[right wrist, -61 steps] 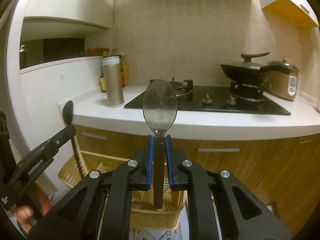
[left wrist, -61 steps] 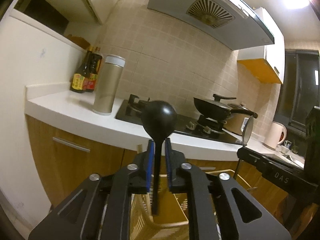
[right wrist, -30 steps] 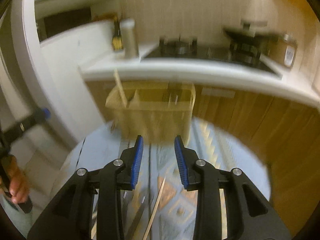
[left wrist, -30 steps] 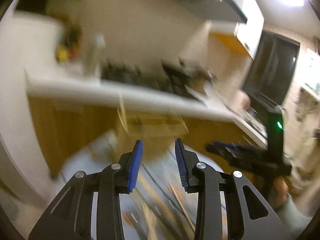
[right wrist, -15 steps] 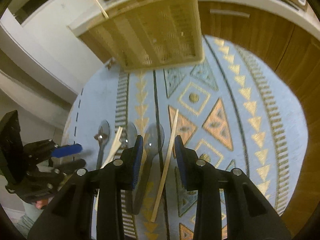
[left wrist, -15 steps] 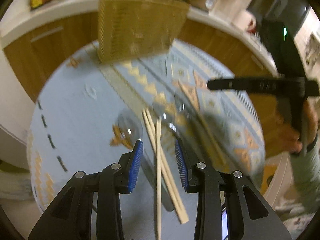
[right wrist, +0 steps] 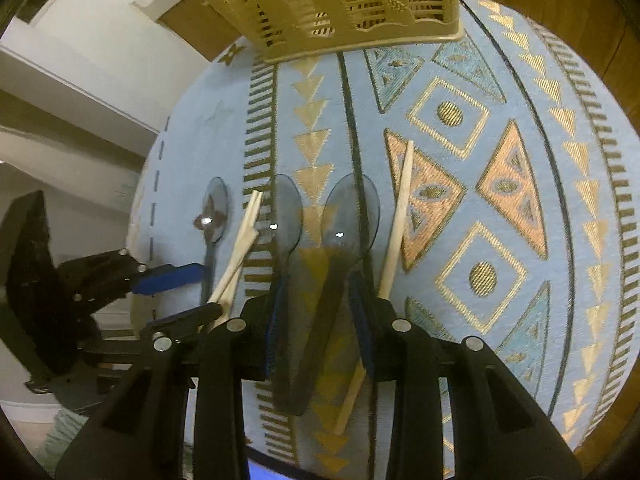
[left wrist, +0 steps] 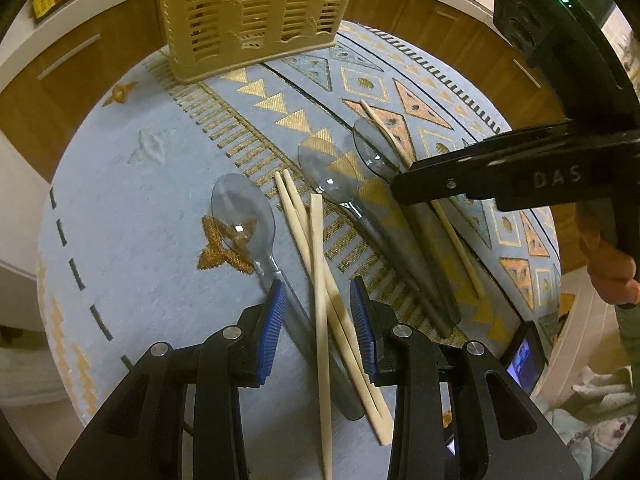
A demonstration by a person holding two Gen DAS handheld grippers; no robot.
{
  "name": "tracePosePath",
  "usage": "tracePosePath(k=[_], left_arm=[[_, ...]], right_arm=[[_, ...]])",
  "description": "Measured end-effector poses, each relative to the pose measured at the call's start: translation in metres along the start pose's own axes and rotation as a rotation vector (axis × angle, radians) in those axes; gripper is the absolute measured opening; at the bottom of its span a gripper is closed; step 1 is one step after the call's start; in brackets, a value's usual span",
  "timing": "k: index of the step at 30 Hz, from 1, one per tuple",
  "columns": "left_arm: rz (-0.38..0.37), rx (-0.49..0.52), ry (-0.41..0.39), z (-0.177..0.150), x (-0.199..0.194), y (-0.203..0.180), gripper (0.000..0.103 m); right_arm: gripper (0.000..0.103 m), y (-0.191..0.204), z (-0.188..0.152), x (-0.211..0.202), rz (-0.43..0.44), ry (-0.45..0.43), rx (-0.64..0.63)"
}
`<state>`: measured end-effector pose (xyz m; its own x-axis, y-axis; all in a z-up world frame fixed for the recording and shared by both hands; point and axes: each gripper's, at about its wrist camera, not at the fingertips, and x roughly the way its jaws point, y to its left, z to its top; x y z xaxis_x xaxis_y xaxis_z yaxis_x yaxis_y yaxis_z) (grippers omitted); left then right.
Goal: Organize utensils
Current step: 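Lower the left tool and close it on a wooden chopstick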
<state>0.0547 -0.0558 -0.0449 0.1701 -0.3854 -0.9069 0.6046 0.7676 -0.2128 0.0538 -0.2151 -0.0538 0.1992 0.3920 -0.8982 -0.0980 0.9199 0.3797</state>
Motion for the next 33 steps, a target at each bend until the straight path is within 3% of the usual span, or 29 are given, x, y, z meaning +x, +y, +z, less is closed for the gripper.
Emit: tracePosePath(k=[9, 13, 16, 24, 29, 33], left_arm=[[0.047, 0.065, 0.061, 0.02, 0.013, -0.02, 0.031], [0.07, 0.082, 0.134, 0.033, 0.027, -0.025, 0.021], [0.084, 0.089, 0.132, 0.034, 0.028, -0.026, 0.014], [-0.021, -0.004, 0.09, 0.029, 0.018, -0.003, 0.005], [-0.026, -0.043, 0.053, 0.024, 0.006, 0.01, 0.004], [-0.056, -0.08, 0.021, 0.02, -0.006, 0.023, 0.004]], right_arm=[[0.029, 0.002, 0.006, 0.013, -0.03, 0.043, 0.021], [0.029, 0.0, 0.009, 0.013, -0.027, 0.064, 0.032], [0.029, 0.001, 0.007, 0.011, -0.041, 0.067, 0.022], [0.029, 0.017, 0.01, 0.018, -0.098, 0.054, -0.024], [0.023, 0.035, 0.01, 0.026, -0.176, 0.049, -0.089], [0.012, 0.045, 0.009, 0.032, -0.22, 0.051, -0.129]])
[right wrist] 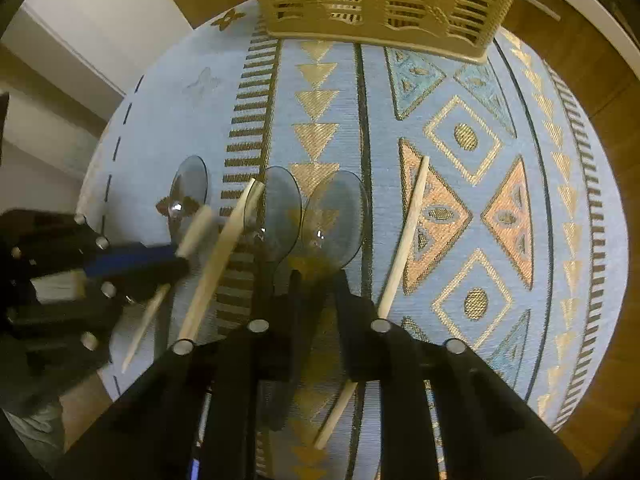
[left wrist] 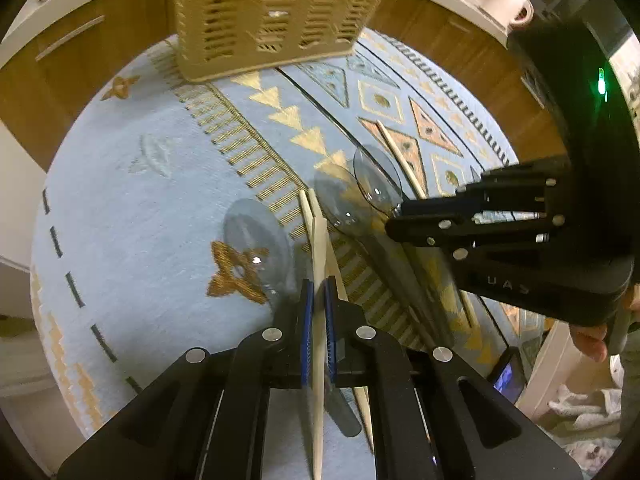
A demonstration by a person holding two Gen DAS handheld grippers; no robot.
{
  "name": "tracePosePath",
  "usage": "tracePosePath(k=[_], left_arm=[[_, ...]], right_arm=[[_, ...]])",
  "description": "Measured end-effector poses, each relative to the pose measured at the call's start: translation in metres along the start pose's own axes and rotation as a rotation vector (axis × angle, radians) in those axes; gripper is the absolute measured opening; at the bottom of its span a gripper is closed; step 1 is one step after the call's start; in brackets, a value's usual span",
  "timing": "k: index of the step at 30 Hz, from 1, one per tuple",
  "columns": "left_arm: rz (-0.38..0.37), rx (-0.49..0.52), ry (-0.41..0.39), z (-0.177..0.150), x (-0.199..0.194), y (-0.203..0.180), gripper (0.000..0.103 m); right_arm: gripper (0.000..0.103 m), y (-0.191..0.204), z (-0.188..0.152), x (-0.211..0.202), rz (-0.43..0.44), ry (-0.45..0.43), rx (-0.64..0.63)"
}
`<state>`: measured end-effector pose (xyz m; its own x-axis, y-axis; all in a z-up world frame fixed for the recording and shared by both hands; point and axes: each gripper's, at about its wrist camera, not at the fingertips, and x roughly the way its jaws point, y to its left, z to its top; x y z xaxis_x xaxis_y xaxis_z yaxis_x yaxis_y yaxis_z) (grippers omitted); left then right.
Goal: Organize utensils
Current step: 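Lower the left tool and close it on a wooden chopstick, then close the right tool on a clear spoon while the left tool holds the chopstick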
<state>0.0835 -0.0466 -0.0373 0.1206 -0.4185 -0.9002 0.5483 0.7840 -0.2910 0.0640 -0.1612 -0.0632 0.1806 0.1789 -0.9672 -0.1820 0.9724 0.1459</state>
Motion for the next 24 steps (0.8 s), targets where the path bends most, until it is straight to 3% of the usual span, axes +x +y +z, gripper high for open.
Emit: tracePosePath(k=[6, 16, 24], left_arm=[[-0.022, -0.045, -0.049, -0.005, -0.01, 0.005, 0.004], [-0.136, -0.084, -0.233, -0.026, -0.045, 0.008, 0.004], [-0.149, -0.135, -0.258, -0.031, -0.046, 0.013, 0.004]], right_arm=[[0.008, 0.01, -0.002, 0.003, -0.006, -0.005, -0.037], [0.002, 0.002, -0.02, -0.01, 0.062, -0.103, -0.084], [0.002, -0.02, -0.024, -0.016, 0.117, -0.094, -0.056]])
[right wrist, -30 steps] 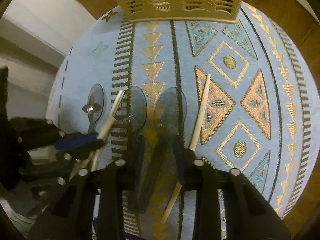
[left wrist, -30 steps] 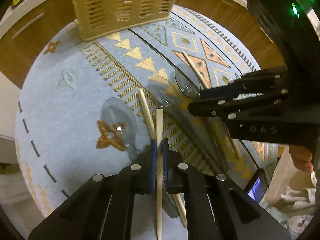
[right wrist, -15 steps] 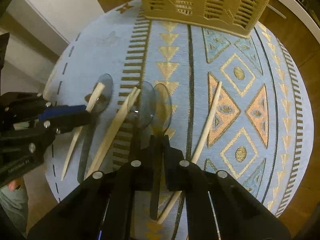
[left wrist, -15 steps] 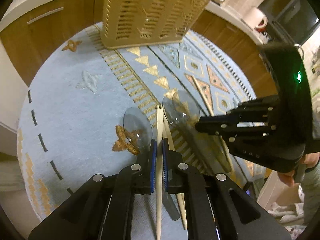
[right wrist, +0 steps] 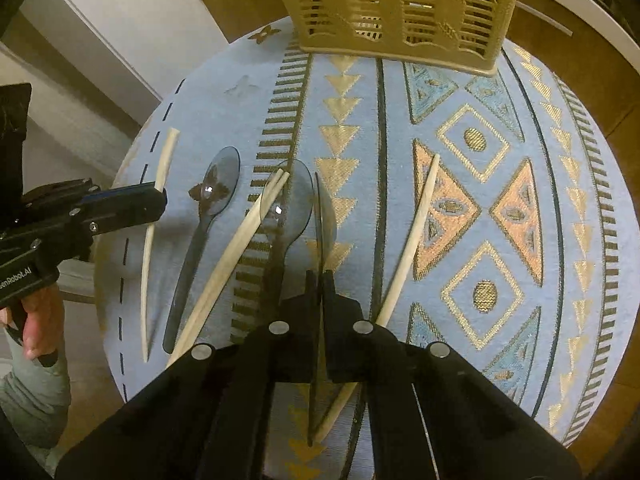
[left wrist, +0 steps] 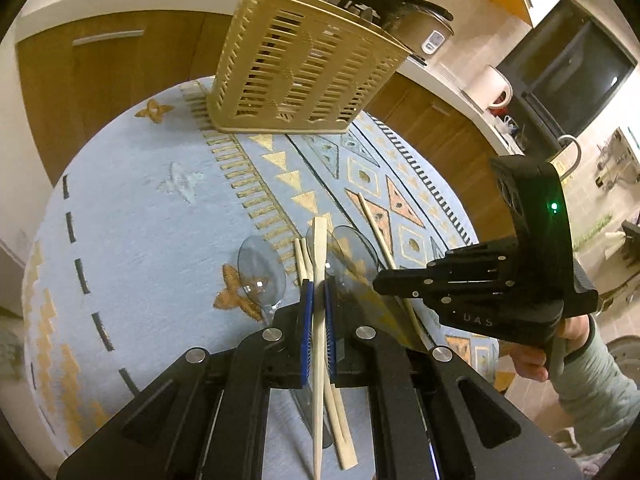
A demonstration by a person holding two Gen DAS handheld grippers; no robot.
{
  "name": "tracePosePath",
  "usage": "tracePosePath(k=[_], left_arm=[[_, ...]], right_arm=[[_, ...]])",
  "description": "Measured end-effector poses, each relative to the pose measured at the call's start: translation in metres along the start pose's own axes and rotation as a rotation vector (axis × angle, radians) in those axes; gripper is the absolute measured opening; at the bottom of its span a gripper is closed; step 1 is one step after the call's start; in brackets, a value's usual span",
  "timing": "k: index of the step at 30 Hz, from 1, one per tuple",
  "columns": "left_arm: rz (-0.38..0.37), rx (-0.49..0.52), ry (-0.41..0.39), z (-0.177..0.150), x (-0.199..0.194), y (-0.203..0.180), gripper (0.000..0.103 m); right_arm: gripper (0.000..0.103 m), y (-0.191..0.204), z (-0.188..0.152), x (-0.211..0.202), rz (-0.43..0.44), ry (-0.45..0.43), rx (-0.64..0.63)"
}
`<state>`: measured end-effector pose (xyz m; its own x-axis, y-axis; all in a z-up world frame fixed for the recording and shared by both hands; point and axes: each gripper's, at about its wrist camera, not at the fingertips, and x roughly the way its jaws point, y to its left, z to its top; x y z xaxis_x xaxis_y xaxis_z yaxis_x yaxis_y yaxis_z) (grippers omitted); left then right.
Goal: Organize utensils
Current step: 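Close the right tool on a clear spoon while the left tool holds the chopstick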
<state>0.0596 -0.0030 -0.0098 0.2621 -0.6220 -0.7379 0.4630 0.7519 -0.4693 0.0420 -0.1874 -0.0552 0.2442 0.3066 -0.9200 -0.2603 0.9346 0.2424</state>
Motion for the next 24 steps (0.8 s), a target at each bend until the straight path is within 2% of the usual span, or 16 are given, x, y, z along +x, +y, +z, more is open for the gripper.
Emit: tracePosePath(k=[16, 24], left_arm=[[-0.016, -0.02, -0.013, 0.001, 0.006, 0.016, 0.004], [-0.004, 0.007, -0.079, 0.006, -0.004, 0.004, 0.004]], right_arm=[[0.003, 0.022, 0.023, 0.024, -0.098, 0.103, -0.035], [0.002, 0.03, 0.019, 0.026, -0.1, 0.061, -0.06]])
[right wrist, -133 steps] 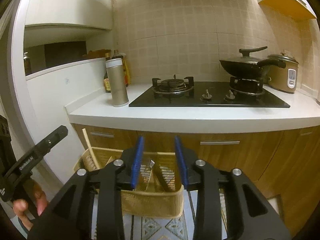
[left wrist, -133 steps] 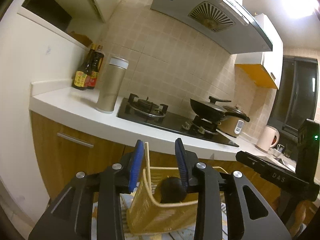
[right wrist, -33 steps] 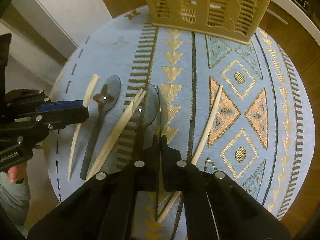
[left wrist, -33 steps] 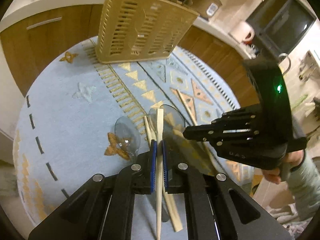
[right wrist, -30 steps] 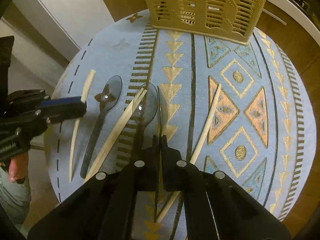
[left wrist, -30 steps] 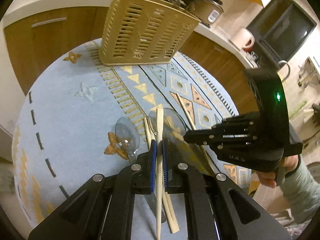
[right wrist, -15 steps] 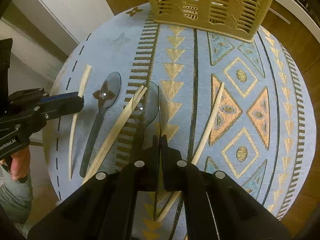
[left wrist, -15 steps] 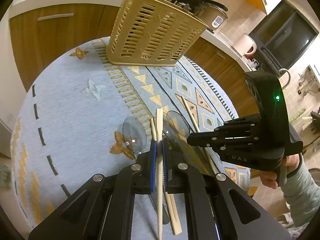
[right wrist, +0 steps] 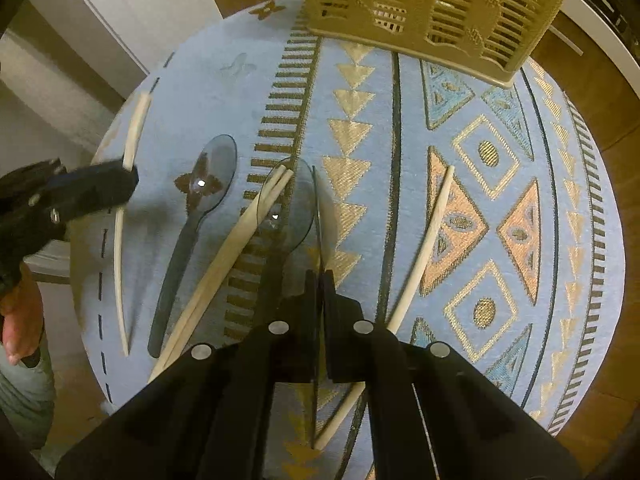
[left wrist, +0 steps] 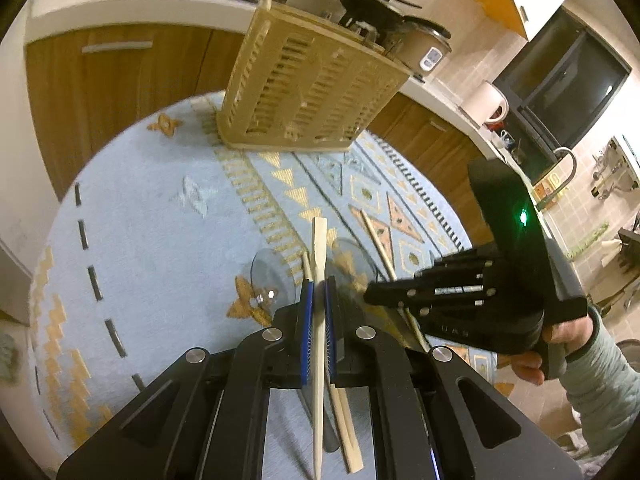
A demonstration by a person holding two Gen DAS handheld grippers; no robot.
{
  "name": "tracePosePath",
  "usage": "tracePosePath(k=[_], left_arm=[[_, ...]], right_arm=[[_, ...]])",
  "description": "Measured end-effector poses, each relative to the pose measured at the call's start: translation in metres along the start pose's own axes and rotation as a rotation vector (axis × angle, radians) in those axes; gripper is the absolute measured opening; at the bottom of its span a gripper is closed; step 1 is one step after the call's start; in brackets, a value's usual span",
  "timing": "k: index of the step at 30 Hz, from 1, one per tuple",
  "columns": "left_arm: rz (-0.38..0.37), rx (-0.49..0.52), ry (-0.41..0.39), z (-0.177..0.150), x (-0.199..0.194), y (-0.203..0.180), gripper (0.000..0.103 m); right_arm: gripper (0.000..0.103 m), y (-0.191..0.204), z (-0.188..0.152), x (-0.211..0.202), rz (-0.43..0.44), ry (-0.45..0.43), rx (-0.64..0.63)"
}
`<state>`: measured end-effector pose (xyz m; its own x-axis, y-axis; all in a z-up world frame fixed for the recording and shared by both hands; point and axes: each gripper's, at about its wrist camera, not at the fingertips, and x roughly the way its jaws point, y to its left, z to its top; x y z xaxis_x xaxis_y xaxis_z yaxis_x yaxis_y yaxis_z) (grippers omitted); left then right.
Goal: Organize utensils
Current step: 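Close the right tool on a clear spoon while the left tool holds the chopstick, then lift the chopstick with the left tool while the right tool carries the spoon to the caddy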
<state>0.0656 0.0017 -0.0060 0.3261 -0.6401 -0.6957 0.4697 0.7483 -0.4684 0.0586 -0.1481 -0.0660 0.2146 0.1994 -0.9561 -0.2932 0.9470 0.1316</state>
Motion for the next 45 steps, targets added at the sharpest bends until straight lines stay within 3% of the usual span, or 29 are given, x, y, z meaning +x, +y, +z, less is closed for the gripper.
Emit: tracePosePath(k=[11, 18, 24, 30, 41, 45], left_arm=[[0.006, 0.007, -0.154, 0.024, -0.02, -0.025, 0.004], [0.038, 0.017, -0.291, 0.047, -0.045, -0.041, 0.004], [0.032, 0.065, -0.42, 0.075, -0.072, -0.064, 0.004], [0.046, 0.128, -0.523, 0.097, -0.09, -0.087, 0.004], [0.054, 0.187, -0.753, 0.146, -0.106, -0.099, 0.004], [0.078, 0.168, -0.819, 0.165, -0.096, -0.09, 0.004]], right_arm=[[0.002, -0.028, -0.018, -0.057, 0.117, -0.233, 0.075], [0.002, -0.051, -0.016, -0.118, 0.191, -0.453, 0.164], [0.002, -0.065, -0.012, -0.166, 0.198, -0.615, 0.172], [0.002, -0.077, 0.001, -0.201, 0.213, -0.705, 0.184], [0.002, -0.1, 0.035, -0.241, 0.107, -0.843, 0.192], [0.002, -0.101, 0.054, -0.244, -0.028, -0.907, 0.182]])
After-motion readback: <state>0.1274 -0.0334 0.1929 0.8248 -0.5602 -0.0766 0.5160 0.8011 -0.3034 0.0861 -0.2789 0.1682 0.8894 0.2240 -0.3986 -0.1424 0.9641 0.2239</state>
